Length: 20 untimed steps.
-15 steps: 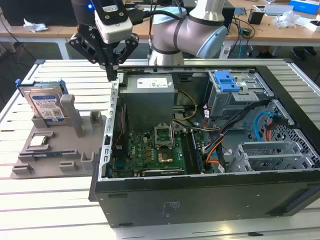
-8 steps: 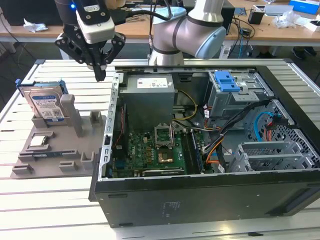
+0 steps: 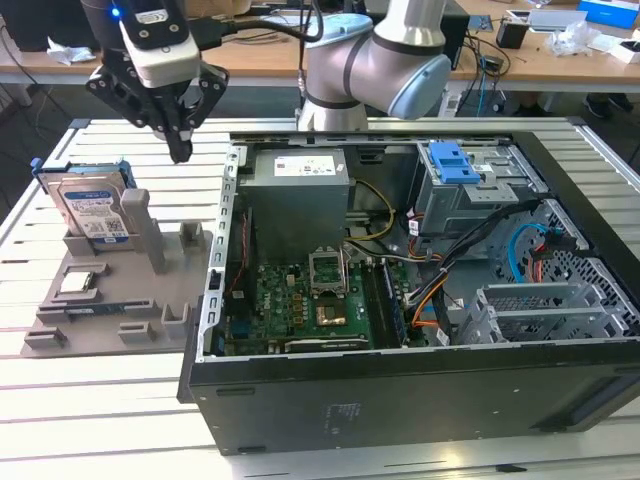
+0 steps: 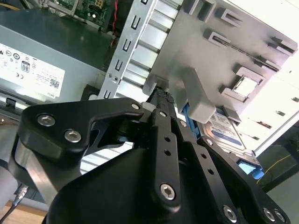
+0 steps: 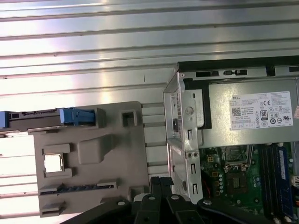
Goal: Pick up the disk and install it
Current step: 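Reach for the disk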
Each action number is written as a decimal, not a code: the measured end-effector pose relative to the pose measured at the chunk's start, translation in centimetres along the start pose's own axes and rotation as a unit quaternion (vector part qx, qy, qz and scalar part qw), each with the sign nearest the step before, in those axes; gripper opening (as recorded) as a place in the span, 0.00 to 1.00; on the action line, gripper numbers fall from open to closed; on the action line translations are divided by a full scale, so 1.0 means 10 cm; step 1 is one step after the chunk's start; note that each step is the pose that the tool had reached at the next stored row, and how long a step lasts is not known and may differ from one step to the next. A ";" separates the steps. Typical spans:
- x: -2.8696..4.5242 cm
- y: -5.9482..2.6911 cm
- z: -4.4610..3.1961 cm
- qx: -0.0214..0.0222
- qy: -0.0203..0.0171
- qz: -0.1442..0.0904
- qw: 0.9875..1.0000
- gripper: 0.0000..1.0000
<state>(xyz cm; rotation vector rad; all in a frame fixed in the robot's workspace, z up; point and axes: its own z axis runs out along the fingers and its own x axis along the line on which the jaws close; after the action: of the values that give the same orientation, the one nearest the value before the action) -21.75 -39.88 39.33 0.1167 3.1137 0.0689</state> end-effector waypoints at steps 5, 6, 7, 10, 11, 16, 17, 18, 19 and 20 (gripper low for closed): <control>0.095 -0.007 -0.003 0.000 0.000 0.000 1.000 0.11; 0.111 -0.009 -0.003 0.000 0.000 0.000 1.000 0.11; 0.134 -0.010 -0.003 0.000 0.000 0.000 1.000 0.11; 0.218 -0.016 -0.006 0.000 0.000 0.000 1.000 0.11; 0.236 -0.018 -0.006 0.000 0.000 0.000 1.000 0.11; 0.324 -0.024 -0.009 0.000 0.000 0.000 1.000 0.11; 0.342 -0.026 -0.009 0.000 0.000 0.000 1.000 0.11; 0.362 -0.027 -0.010 0.000 0.000 0.000 1.000 0.11; 0.383 -0.029 -0.010 0.000 0.000 0.000 1.000 0.11; 0.421 -0.031 -0.011 0.000 0.000 0.000 1.000 0.11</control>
<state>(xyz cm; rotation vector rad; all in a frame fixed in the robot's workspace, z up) -25.97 -39.88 39.33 0.1167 3.1137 0.0689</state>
